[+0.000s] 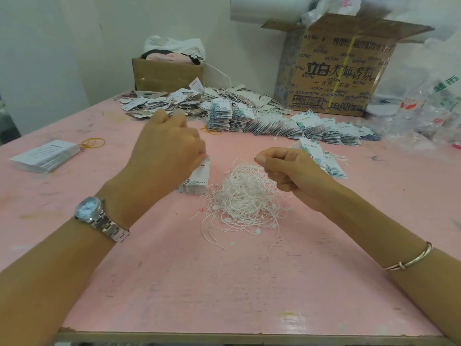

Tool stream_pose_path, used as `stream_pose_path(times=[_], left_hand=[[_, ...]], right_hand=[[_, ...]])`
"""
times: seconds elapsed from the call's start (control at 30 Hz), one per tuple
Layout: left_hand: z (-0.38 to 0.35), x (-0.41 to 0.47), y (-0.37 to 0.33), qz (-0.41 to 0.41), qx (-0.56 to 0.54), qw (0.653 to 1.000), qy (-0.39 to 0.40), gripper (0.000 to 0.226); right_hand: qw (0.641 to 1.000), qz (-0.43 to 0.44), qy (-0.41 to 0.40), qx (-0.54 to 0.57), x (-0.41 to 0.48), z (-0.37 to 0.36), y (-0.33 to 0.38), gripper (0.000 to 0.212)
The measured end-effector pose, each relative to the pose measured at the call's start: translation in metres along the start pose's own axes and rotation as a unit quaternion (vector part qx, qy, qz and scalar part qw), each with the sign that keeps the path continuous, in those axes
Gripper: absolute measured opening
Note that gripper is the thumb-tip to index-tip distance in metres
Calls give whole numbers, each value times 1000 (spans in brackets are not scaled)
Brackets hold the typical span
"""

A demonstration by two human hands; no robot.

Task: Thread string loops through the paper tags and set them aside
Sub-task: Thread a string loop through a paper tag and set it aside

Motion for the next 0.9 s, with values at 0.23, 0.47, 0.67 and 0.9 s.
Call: stream_pose_path(times=[0.23, 0.47, 0.67, 0.9], left_hand=[[48, -8, -50, -133, 54, 944, -297, 21], [35, -8, -78, -220, 42, 932, -284, 26], [25, -7, -3, 43, -131, 954, -267, 36], [-61, -56, 78, 326, -16, 924, 198, 59]], right_hand=[[997, -7, 1, 75, 1, -1, -5, 13], [998, 37, -31, 46, 1, 3, 0, 17], [992, 62, -107, 11, -3, 11, 1, 9], [987, 76, -130, -51, -5, 2, 0, 3]])
Point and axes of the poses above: each hand's wrist, its own x-axis towards the middle knuckle, its own z-axis out of the back of the hand, y = z × x, the point moved 8 cm from there along x, towards the middle knuckle, and after that the axes turned 12 degrees about -z, right-handed, at the moved point
